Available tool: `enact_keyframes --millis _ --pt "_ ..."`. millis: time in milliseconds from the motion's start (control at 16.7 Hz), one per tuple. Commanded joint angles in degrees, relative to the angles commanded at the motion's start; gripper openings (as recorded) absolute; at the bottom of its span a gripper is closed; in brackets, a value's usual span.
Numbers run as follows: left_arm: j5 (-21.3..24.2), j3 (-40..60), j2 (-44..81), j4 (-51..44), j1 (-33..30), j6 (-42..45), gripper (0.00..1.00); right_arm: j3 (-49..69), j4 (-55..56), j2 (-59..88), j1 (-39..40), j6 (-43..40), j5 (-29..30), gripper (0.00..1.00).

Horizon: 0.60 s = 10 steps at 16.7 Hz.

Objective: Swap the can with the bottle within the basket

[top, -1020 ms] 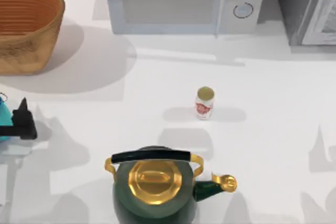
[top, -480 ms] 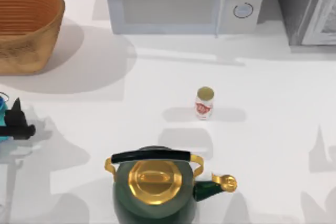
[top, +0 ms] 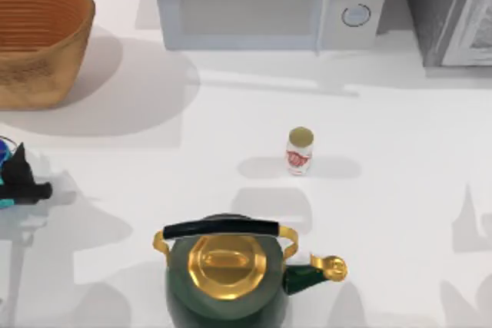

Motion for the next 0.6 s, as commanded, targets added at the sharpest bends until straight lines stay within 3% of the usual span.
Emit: enact_keyframes --millis 600 --pt "-0.3 0.3 -0.4 -0.7 0.6 0.1 0.00 0.0 0.0 0.0 0.0 0.0 0.0 1.00"
